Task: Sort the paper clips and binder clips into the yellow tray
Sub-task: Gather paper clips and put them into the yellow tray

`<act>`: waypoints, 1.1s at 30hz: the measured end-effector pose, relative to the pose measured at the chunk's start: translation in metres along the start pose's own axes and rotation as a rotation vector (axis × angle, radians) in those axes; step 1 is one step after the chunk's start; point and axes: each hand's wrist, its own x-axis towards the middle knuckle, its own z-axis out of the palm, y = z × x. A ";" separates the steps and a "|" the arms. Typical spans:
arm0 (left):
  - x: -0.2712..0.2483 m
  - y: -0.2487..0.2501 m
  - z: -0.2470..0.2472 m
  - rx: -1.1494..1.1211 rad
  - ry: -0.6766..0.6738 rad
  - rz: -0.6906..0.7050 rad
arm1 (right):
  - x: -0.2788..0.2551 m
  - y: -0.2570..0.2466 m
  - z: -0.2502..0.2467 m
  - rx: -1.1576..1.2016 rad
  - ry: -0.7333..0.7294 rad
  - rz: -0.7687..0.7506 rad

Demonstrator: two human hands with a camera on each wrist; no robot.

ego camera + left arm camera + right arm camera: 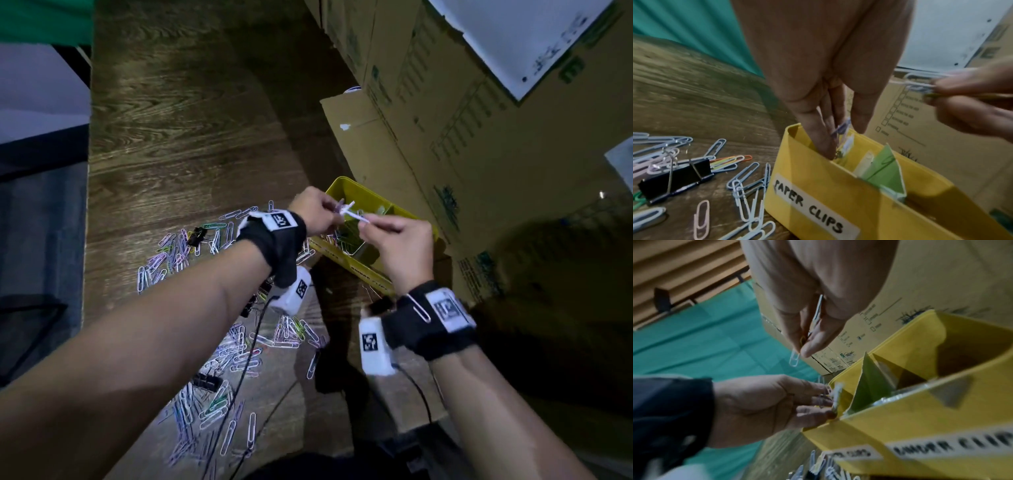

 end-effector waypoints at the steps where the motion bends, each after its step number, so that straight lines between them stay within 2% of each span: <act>1: 0.002 0.001 0.001 0.077 -0.009 0.011 | 0.011 0.001 0.004 -0.066 0.009 -0.008; 4: -0.003 -0.002 -0.003 0.163 0.052 0.048 | 0.037 0.005 0.015 -0.303 -0.030 -0.014; 6: -0.014 -0.010 -0.006 0.074 0.147 0.061 | 0.047 0.004 0.023 -0.447 -0.085 -0.017; 8: -0.031 -0.021 -0.008 -0.043 0.175 0.060 | 0.052 0.004 0.029 -0.632 -0.167 -0.076; 10: -0.052 -0.034 -0.009 -0.014 0.123 0.087 | 0.053 0.005 0.031 -0.803 -0.279 -0.148; 13: -0.085 -0.057 -0.008 0.299 -0.093 0.136 | 0.049 0.010 0.027 -0.914 -0.451 -0.203; 15: -0.106 -0.079 0.000 0.489 -0.211 0.160 | 0.036 0.008 0.026 -0.927 -0.482 -0.341; 17: -0.123 -0.104 0.013 0.536 -0.189 0.185 | 0.014 0.009 0.029 -0.863 -0.501 -0.514; 18: -0.128 -0.118 0.021 0.548 -0.153 0.202 | -0.001 0.010 0.030 -0.848 -0.537 -0.537; 20: -0.138 -0.139 0.039 0.623 -0.116 0.196 | -0.031 0.027 0.032 -0.894 -0.665 -0.452; 22: -0.147 -0.149 0.056 0.753 -0.128 0.188 | -0.060 0.056 0.030 -1.031 -0.790 -0.294; 25: -0.157 -0.155 0.071 0.814 -0.118 0.253 | -0.097 0.103 0.023 -1.254 -0.896 -0.107; 28: -0.162 -0.160 0.071 0.715 -0.042 0.284 | -0.122 0.128 0.025 -1.276 -0.822 -0.103; 30: -0.168 -0.159 0.064 0.714 0.010 0.178 | -0.128 0.135 0.028 -1.205 -0.744 -0.106; 33: -0.173 -0.157 0.060 0.755 0.015 0.009 | -0.128 0.134 0.034 -1.156 -0.671 -0.082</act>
